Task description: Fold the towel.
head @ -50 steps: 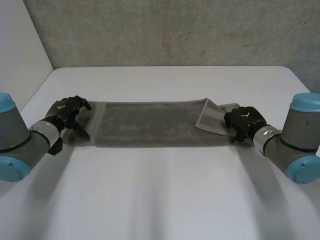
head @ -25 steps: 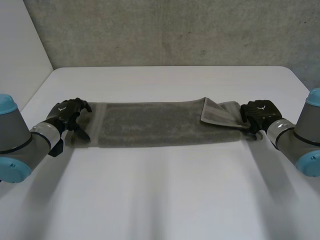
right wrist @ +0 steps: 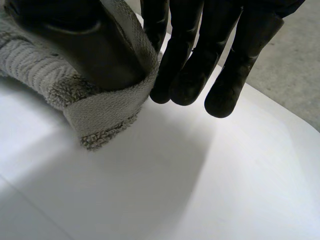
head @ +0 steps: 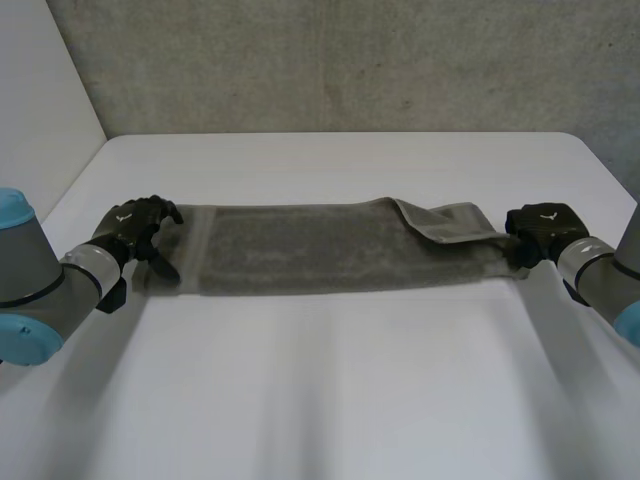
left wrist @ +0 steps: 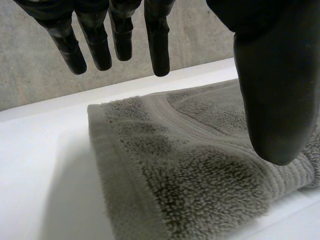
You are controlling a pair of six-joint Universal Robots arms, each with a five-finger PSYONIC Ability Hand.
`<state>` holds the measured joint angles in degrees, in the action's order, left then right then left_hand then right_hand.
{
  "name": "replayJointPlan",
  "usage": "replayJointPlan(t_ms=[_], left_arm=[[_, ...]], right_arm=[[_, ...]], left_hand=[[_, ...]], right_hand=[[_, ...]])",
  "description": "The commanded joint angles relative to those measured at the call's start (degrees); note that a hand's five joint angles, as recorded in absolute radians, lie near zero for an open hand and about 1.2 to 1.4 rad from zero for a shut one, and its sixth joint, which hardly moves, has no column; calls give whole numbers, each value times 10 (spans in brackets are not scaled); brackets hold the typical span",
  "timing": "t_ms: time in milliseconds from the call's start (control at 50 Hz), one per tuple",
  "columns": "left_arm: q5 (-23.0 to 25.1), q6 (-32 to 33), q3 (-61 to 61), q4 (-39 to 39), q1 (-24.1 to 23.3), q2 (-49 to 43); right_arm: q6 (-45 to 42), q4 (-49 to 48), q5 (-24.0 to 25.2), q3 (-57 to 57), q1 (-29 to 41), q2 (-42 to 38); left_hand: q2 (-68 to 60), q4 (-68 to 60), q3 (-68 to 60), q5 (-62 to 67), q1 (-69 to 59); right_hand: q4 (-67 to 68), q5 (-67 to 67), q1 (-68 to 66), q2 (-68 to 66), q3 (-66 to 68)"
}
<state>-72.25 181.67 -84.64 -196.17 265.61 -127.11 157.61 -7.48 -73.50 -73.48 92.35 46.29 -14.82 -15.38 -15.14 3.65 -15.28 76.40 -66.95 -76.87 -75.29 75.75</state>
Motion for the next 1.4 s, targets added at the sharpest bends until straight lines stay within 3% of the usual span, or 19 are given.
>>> replayJointPlan(t_ms=[20, 120, 320, 600, 660, 700, 760, 800, 820, 860, 920, 960, 1120, 1200, 1220, 1240, 1260, 1280, 1400], left_arm=[[0, 0, -1, 0, 0, 0], [0, 0, -2, 0, 0, 1], [-1, 0, -3, 1, 0, 4], [-1, 0, -6, 1, -2, 7], [-1, 0, -6, 1, -3, 7], [-1, 0, -6, 1, -4, 7], [-1, 0, -6, 1, -4, 8], [-1, 0, -10, 1, -4, 9], [-1, 0, -10, 1, -4, 9], [-1, 0, -10, 1, -4, 9], [-1, 0, -10, 1, -4, 10], [-1, 0, -10, 1, -4, 9], [-1, 0, -11, 0, -4, 8], [-1, 0, -11, 0, -4, 8], [-1, 0, -13, 0, -4, 8], [-1, 0, -13, 0, -4, 8], [-1, 0, -14, 0, -4, 8], [-1, 0, -15, 0, -4, 8], [-1, 0, -17, 0, -5, 10]], right_arm=[[4, 40, 4, 13, -33, 4], [3, 82, 13, 34, -58, 3], [2, 182, 76, 90, -125, 12], [4, 267, 71, 220, -129, 69], [9, 294, 70, 263, -74, 74], [16, 305, 57, 306, 0, 71], [23, 306, 45, 324, 37, 67], [35, 302, 20, 356, 116, 49], [35, 302, 20, 356, 116, 49], [41, 295, 3, 387, 200, 16], [42, 287, -3, 404, 244, -3], [43, 254, -12, 425, 322, -46], [49, 132, -41, 443, 432, -133], [45, 110, -59, 461, 444, -168], [45, 112, -62, 470, 446, -182], [45, 112, -62, 470, 446, -182], [45, 114, -65, 472, 446, -190], [43, 117, -66, 470, 446, -192], [43, 126, -67, 445, 441, -159]], left_hand=[[29, 35, 32, -18, 34], [29, 35, 32, -18, 34], [31, 36, 34, -19, 36], [34, 40, 37, -23, 39], [34, 40, 37, -23, 39], [34, 40, 37, -23, 39], [34, 40, 37, -23, 39], [34, 40, 37, -23, 39], [34, 40, 37, -23, 39], [34, 40, 37, -23, 39], [36, 42, 39, -24, 41], [36, 42, 39, -24, 41], [36, 42, 39, -24, 41], [36, 42, 39, -24, 41], [36, 42, 39, -24, 41], [36, 42, 39, -24, 41], [36, 42, 39, -24, 41], [36, 42, 39, -24, 41], [36, 42, 39, -24, 41]], right_hand=[[36, -31, -31, -47, 43], [36, -31, -31, -47, 43], [36, -31, -31, -47, 43], [36, -31, -31, -47, 43], [36, -31, -31, -47, 43], [36, -31, -31, -47, 43], [36, -31, -31, -47, 43], [36, -31, -31, -47, 43], [36, -31, -31, -47, 43], [36, -31, -31, -47, 43], [36, -31, -31, -47, 43], [36, -31, -31, -47, 43], [36, -31, -31, -47, 43], [36, -31, -31, -47, 43], [-135, 140, 140, 124, -128], [-137, 142, 141, 126, -130], [-480, 485, 484, 469, -473], [-664, 669, 669, 653, -657], [-664, 669, 669, 653, -657]])
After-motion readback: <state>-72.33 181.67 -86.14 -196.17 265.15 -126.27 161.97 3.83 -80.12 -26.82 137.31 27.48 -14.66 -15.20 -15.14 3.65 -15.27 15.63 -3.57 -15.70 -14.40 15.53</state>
